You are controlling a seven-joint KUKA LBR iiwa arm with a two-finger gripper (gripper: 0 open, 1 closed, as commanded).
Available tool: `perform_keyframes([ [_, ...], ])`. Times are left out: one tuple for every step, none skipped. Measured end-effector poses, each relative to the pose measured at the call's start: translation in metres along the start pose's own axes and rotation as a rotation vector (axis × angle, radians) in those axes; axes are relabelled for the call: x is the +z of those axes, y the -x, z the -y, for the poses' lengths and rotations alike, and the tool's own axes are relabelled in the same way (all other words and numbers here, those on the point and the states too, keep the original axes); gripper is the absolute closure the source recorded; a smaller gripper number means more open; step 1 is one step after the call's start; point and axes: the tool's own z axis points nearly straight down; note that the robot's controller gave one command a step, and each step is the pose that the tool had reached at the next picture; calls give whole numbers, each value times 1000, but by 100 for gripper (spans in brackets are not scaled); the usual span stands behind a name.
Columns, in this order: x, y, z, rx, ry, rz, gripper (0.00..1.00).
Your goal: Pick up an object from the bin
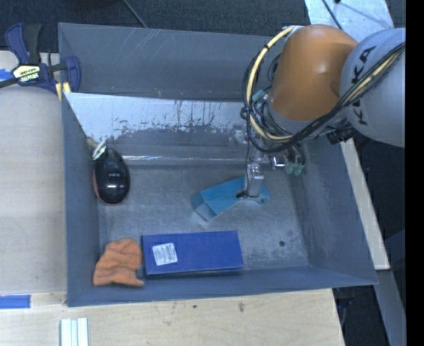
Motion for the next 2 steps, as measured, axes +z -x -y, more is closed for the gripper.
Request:
perform_keyframes([
  [-5, 1, 0, 0, 0, 8, 0],
  [1, 1, 1, 1, 0, 17, 0],
])
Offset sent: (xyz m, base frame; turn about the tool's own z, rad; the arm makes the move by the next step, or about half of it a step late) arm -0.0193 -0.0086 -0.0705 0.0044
